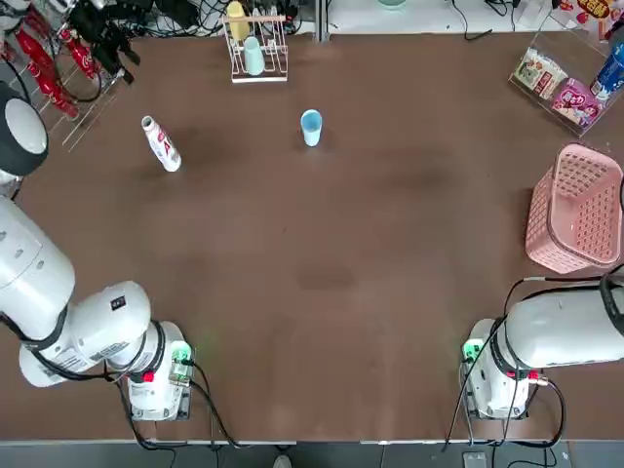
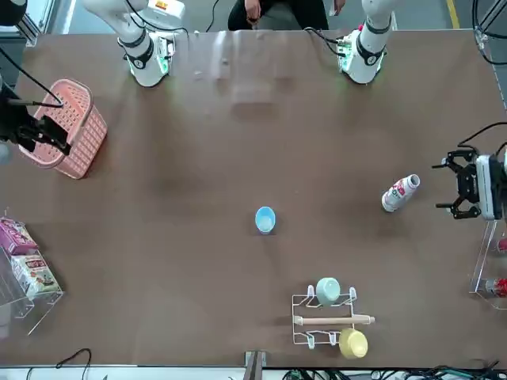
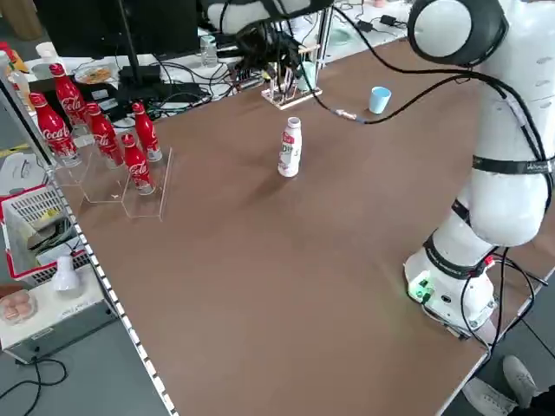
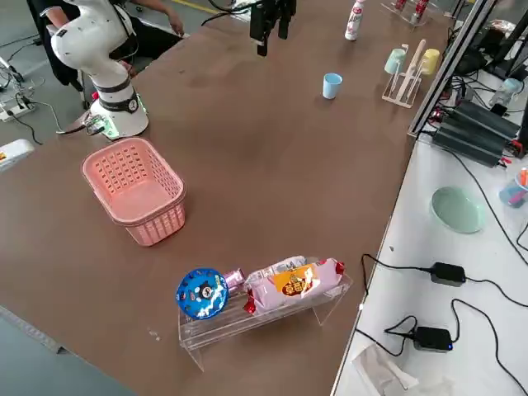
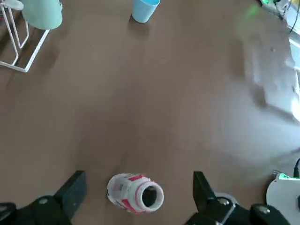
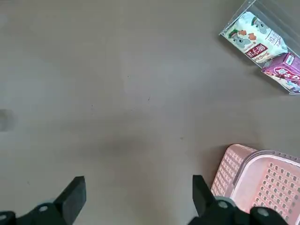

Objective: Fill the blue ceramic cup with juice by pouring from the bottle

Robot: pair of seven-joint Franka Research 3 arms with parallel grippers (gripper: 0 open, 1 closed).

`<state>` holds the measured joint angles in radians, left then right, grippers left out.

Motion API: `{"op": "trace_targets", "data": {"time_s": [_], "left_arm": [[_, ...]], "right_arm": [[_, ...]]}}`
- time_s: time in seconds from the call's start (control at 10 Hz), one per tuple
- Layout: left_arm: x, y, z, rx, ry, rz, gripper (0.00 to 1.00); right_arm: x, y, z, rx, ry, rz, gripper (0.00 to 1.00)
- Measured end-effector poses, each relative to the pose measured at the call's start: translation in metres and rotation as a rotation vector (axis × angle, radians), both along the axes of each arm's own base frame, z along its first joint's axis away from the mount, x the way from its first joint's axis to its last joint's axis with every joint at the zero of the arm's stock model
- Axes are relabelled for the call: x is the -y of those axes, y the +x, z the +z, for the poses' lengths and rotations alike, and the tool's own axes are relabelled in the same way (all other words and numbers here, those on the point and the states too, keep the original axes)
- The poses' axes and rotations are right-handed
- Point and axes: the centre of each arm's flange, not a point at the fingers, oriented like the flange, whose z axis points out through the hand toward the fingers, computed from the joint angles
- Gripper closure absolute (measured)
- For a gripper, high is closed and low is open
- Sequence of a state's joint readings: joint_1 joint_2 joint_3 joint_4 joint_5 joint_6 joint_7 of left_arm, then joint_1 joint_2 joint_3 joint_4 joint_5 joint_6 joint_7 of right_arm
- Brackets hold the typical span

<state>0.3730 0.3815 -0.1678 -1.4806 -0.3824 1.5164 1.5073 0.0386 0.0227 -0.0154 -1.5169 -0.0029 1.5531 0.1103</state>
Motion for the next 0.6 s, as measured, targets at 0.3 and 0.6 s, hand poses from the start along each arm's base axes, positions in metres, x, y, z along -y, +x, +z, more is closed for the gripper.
{"op": "trace_targets", "data": {"time_s": [0.3,0.6], "left_arm": [[0.057,0.007,0.037,-0.007,0.235,0.154,0.00],[0.127,0.005,0.071,0.003,0.388,0.340,0.00]], "right_arm": [[0.000,-0.001,-0.001,-0.008,0.000,0.000,0.00],[-0.001,-0.001,0.000,-0.007,0.000,0.002,0.00]]}}
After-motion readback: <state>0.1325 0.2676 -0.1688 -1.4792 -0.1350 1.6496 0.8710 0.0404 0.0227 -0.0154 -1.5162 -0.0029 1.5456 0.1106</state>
